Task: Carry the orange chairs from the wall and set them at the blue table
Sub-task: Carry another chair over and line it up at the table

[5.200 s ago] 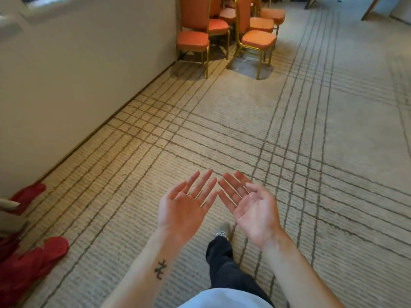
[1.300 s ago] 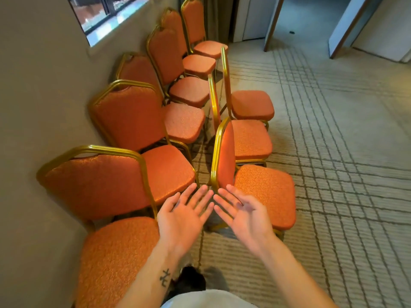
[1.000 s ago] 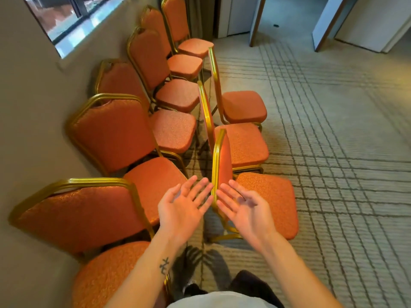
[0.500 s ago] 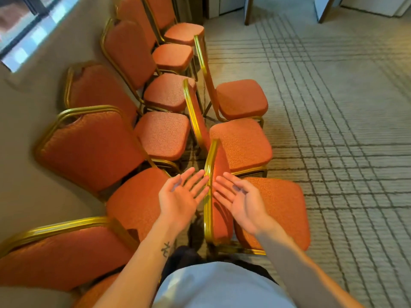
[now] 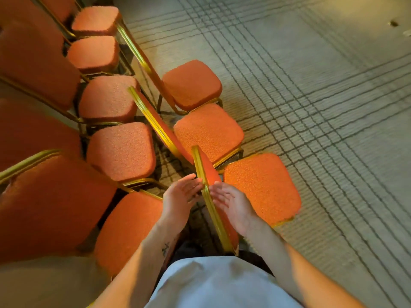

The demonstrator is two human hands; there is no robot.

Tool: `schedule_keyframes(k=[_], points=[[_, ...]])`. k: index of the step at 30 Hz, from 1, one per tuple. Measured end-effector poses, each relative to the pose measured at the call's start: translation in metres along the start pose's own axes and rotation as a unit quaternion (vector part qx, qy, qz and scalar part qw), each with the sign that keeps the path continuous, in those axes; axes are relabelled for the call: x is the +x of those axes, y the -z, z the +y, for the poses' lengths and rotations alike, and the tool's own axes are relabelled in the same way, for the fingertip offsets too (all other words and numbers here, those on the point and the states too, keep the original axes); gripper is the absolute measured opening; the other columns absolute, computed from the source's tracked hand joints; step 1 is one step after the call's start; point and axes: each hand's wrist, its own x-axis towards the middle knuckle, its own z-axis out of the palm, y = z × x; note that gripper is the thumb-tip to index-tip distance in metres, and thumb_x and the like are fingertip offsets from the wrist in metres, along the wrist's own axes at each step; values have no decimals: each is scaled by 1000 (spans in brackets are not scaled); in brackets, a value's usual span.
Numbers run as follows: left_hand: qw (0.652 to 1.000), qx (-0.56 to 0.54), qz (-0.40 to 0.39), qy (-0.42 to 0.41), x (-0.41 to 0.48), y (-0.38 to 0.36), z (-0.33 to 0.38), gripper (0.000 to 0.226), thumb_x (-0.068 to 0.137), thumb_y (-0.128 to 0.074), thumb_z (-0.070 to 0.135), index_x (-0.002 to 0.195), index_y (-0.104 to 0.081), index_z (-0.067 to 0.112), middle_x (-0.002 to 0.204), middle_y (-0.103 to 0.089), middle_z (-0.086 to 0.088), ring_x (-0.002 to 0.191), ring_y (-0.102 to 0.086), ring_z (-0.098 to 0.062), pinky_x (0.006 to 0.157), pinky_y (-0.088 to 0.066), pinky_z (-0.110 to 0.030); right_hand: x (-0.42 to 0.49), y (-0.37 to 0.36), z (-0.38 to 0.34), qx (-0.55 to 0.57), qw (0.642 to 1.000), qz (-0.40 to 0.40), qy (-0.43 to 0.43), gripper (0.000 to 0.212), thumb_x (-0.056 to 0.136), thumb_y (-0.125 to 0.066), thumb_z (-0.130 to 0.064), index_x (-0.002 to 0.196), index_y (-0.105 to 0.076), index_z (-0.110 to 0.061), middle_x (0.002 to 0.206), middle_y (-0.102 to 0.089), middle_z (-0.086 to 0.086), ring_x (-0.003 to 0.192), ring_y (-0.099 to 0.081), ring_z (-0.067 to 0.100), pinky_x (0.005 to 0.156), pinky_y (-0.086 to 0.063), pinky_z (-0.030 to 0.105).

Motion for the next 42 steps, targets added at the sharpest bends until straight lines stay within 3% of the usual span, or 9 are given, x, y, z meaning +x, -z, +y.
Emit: schedule_keyframes(k=[4, 8, 16, 20, 22, 27, 37, 40, 42], points=[[999, 29, -44, 8, 17, -7, 14, 48, 93, -50, 15, 137, -57, -3, 128, -65, -18, 116, -57, -29, 89, -47, -39, -1, -12, 3, -29, 999, 45, 4, 24, 100, -53, -17, 116, -71, -16, 112, -78, 1, 113, -68, 19, 96, -48, 33], [993, 85, -76, 35, 25, -10, 23, 44, 103, -36, 17, 138, -58, 2, 140, -63, -16, 136, -53, -29, 117, -31, -56, -3, -16, 12, -69, 994, 84, 7, 27, 95, -55, -27, 113, -75, -25, 121, -73, 1, 119, -63, 23, 111, -43, 49], [972, 170, -143, 74, 31, -17, 35, 45, 103, -36, 27, 126, -71, 11, 130, -71, -6, 134, -55, -26, 118, -30, -62, -5, -23, 15, -130, 987, 96, 25, 22, 98, -60, -40, 108, -77, -30, 120, -70, -2, 117, -61, 19, 111, -42, 49], [972, 169, -145, 74, 37, -23, 31, 43, 106, -36, 23, 126, -69, 6, 129, -71, -11, 130, -57, -30, 114, -37, -64, -10, -17, 6, -116, 987, 105, 46, 20, 101, -59, -23, 103, -78, -17, 89, -76, -3, 84, -71, 6, 71, -53, 18], [969, 179, -159, 65, 37, -29, 29, 42, 103, -41, 26, 126, -68, 5, 130, -69, -13, 130, -58, -30, 113, -38, -63, -12, -12, 2, -118, 984, 119, 60, 19, 100, -59, -15, 105, -77, -12, 87, -74, 1, 80, -69, 11, 63, -52, 17], [952, 220, -210, 32, 33, -57, 25, 53, 87, -56, 24, 134, -61, 0, 139, -62, -18, 126, -57, -28, 109, -42, -58, -8, 4, -7, -123, 978, 144, 89, 18, 96, -63, -8, 111, -73, -10, 102, -71, 4, 94, -65, 14, 77, -47, 21], [903, 325, -280, -37, 41, -156, 6, 29, 102, -49, 12, 118, -72, 15, 115, -72, -6, 95, -65, -11, 76, -53, -27, -9, 59, -56, -83, 965, 208, 138, 24, 88, -63, 14, 109, -63, 1, 66, -70, -2, 49, -62, -1, 50, -46, 12], [870, 378, -303, -90, 42, -187, -3, 31, 99, -50, -3, 121, -70, 7, 107, -68, -11, 79, -65, -3, 65, -51, -17, -4, 79, -74, -68, 955, 236, 165, 25, 82, -74, 1, 102, -67, -12, 76, -71, 1, 56, -61, 3, 55, -45, 17], [837, 423, -324, -128, 48, -207, -11, 43, 97, -44, -11, 125, -69, 10, 113, -70, -7, 94, -69, -3, 77, -53, -15, -4, 96, -88, -79, 942, 260, 198, 29, 69, -79, -22, 96, -68, -20, 82, -75, 0, 64, -64, 6, 60, -46, 21]])
